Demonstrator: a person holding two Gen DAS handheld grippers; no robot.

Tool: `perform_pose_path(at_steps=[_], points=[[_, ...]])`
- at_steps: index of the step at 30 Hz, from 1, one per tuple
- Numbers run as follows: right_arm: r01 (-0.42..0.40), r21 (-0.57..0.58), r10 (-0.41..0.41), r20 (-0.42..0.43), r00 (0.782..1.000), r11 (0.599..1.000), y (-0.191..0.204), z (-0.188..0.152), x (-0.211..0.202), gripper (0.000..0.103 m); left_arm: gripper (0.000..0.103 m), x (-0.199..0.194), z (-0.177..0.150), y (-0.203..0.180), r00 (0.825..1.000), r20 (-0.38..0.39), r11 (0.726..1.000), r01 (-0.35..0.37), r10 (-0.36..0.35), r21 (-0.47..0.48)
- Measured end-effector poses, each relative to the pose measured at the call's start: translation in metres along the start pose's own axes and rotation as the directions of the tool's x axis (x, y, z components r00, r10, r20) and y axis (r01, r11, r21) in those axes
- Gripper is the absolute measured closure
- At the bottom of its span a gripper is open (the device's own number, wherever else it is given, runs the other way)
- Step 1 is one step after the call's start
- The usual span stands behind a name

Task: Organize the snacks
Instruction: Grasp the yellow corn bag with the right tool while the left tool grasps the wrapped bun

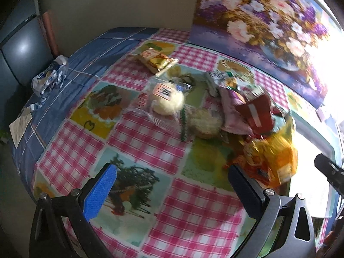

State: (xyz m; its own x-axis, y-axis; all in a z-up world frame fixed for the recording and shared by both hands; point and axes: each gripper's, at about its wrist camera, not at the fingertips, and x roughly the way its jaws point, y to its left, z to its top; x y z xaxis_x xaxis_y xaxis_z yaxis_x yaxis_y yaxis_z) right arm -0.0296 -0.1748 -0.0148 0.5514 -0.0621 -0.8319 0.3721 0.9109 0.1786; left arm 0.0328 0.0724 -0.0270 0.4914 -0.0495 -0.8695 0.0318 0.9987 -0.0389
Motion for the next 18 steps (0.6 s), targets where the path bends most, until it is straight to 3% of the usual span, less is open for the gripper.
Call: perform_pose_path(at_steps=[9, 18], points=[[-0.033, -0.181, 0.017, -0.09, 0.996, 0.983, 0.051, -0.008, 0.038, 0.0, 0.0, 0.03, 0.024, 0.026, 0.998, -0.059, 0.999, -0.033, 0.032, -0.018], [-0.016, -0.216, -0.01, -0.115, 0.993, 0.976, 0.062, -0.007, 0.061, 0.001, 0.0, 0.065, 0.055, 0.029, 0.993, -0.104, 0.998, -0.044, 0.049, 0.044]])
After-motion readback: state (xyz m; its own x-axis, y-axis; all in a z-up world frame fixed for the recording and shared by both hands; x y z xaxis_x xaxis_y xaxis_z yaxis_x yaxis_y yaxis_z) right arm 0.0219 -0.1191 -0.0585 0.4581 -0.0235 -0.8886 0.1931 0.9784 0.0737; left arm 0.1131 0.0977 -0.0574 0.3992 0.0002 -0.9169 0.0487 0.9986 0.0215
